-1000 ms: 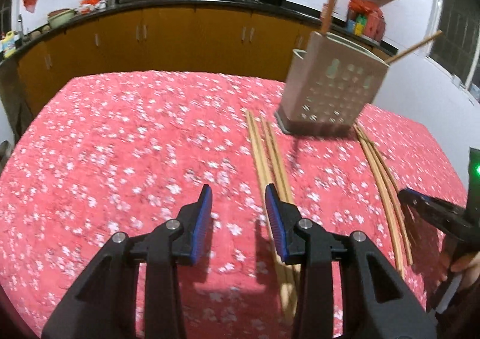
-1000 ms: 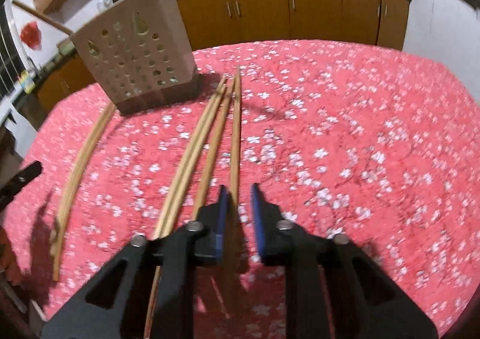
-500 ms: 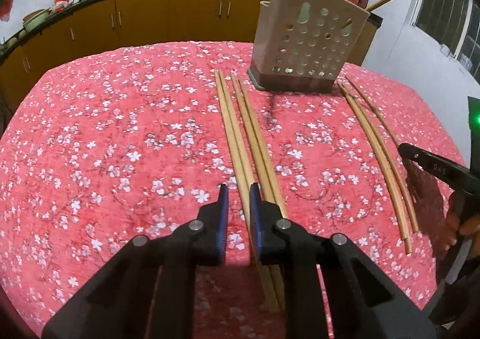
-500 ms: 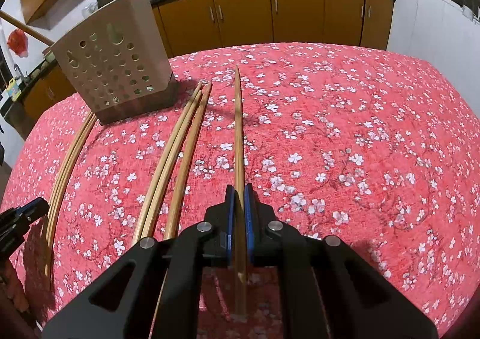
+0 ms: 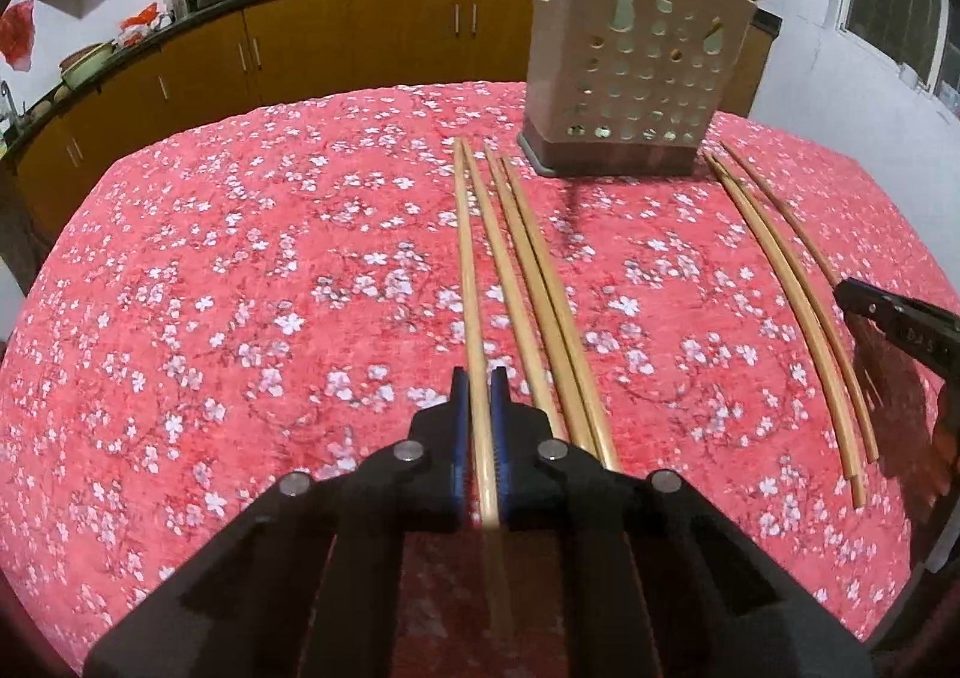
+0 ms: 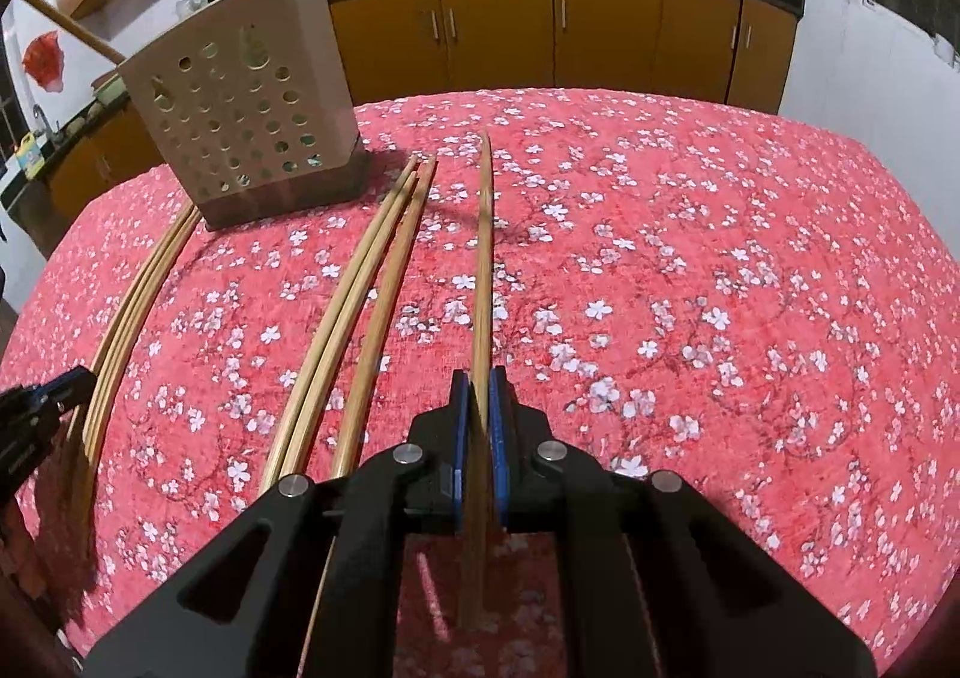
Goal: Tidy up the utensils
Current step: 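Lift the held chopsticks upright with both tools, then carry both held chopsticks over the opening of the beige holder, then open both tools to drop the chopsticks into the beige holder, then return both tools to the table and close each on another chopstick, then hold the grasped chopsticks in both tools and begin lifting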
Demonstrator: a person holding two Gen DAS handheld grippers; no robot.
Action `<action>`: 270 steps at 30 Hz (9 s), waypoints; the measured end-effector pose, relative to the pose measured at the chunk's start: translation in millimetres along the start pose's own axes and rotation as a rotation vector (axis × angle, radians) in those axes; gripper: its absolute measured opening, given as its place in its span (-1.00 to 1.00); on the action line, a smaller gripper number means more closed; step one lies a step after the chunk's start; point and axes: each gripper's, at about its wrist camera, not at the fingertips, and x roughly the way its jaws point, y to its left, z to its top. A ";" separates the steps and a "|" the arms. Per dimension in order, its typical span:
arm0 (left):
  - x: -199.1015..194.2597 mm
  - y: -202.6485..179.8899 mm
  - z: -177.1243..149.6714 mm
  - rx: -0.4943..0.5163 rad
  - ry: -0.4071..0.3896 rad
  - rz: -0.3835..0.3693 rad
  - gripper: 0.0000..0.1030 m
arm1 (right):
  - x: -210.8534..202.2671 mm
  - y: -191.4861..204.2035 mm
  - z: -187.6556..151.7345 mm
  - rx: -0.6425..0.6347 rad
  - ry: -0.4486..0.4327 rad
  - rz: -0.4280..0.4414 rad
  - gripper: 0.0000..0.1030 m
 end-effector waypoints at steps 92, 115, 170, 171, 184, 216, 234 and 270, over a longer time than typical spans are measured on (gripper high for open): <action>-94.9 38.1 45.0 -0.089 -0.217 -0.007 -0.85 | -99.4 -13.3 52.4 0.029 -0.313 0.016 -0.86; -182.1 7.0 92.2 -0.038 -0.459 -0.161 -0.85 | -194.6 5.6 96.5 0.035 -0.601 0.186 -0.86; -157.2 17.8 95.4 -0.128 -0.478 -0.058 -0.11 | -153.0 12.8 86.7 0.016 -0.538 0.092 -0.32; -144.1 22.8 87.5 -0.132 -0.432 -0.037 -0.11 | -140.2 7.4 82.0 0.028 -0.485 0.082 -0.32; -43.9 29.6 10.5 -0.131 -0.085 -0.027 -0.22 | -5.9 21.1 11.2 0.015 0.009 0.125 -0.49; -5.7 -11.3 -5.0 -0.032 0.013 -0.047 -0.84 | -0.6 11.2 -2.2 -0.016 0.015 0.025 -0.84; 14.5 52.9 20.8 -0.169 -0.020 0.012 -0.82 | 22.9 -1.6 23.3 0.017 -0.008 -0.010 -0.84; 10.2 45.1 16.4 -0.171 -0.020 0.021 -0.80 | 18.2 -4.0 18.1 0.047 -0.009 0.019 -0.83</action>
